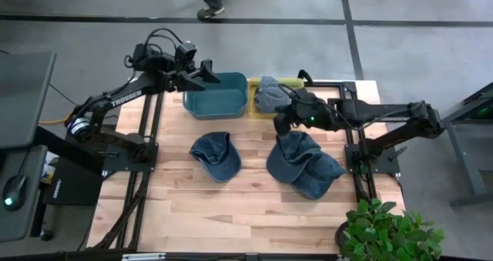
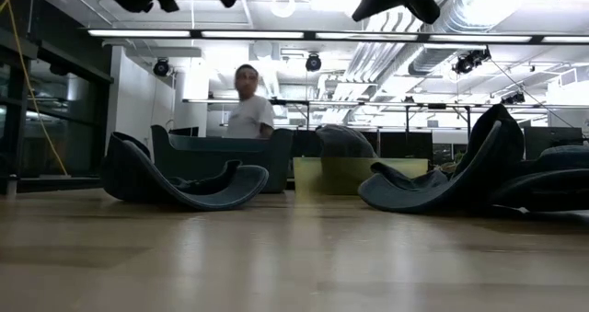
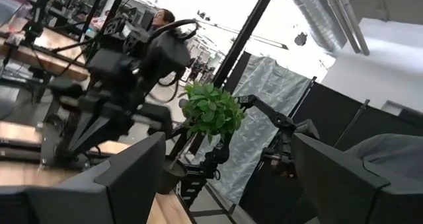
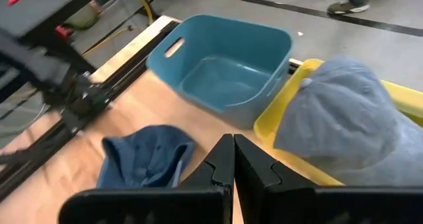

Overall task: Pick & Place hat
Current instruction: Put the top right blue cap into the blue bin

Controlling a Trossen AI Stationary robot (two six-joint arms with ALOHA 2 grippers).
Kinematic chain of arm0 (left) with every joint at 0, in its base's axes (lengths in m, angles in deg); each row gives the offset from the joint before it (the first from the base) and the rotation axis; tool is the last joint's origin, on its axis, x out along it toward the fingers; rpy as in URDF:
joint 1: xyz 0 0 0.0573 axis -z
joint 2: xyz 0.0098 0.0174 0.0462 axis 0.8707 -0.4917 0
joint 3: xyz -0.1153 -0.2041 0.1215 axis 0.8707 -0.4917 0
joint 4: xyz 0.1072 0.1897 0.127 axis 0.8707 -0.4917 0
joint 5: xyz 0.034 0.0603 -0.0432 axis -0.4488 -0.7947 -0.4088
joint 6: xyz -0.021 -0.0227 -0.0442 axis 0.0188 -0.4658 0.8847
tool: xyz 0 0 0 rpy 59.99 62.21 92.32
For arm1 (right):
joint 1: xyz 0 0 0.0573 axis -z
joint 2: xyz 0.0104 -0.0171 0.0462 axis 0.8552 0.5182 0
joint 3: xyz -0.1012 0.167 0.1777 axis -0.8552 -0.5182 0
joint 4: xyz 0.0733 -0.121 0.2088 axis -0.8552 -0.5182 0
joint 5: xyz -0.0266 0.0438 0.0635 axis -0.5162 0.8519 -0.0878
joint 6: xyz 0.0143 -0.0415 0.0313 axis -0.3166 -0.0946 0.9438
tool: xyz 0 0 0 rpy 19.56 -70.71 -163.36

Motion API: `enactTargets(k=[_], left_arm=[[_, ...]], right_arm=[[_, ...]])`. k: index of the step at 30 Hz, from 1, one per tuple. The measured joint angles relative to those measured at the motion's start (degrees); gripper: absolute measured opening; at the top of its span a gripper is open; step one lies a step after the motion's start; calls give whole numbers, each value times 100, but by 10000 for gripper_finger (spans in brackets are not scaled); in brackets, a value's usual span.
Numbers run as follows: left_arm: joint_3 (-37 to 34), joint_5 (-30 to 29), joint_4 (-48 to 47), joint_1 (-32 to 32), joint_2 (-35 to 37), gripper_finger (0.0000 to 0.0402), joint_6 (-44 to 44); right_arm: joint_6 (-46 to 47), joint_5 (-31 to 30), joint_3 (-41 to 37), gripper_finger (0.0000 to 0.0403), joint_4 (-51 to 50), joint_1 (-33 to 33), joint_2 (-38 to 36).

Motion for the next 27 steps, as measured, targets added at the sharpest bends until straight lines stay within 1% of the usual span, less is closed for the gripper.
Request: enactTargets(k=[4,6,8,11,14,17,21,23,27], left_arm=[[-677,-245,1,0,358,321,-14],[-1072,-496,2,2,554,321,-62],[-1479,-773,-6,2,765,321,-72],[-2015,-1151,5,7,1056,321,-138],[-2431,-1461,-5,78,1301,321,-187],[-2662,-1735,-2,314,1419,321,-335],[-2731,-1935,-22,718,1432,321,-568],[-2731,-1963,-52,909,1434,321,-704],[-2731,-1982,-382,1263,1432,321,-1066]], right_arm=[[-106,82,0,0,-126,-269,0],[82,179,0,0,-410,-367,0],[488,283,0,0,-771,-448,0],[1346,348,0,0,-1215,-552,0],[2173,346,0,0,-1511,-672,0],[2597,346,0,0,-1855,-794,0],[3338,390,-87,0,-2323,-961,7],[3657,606,-219,0,-2465,-1042,7],[3871,1370,-619,1,-2316,-1195,7]])
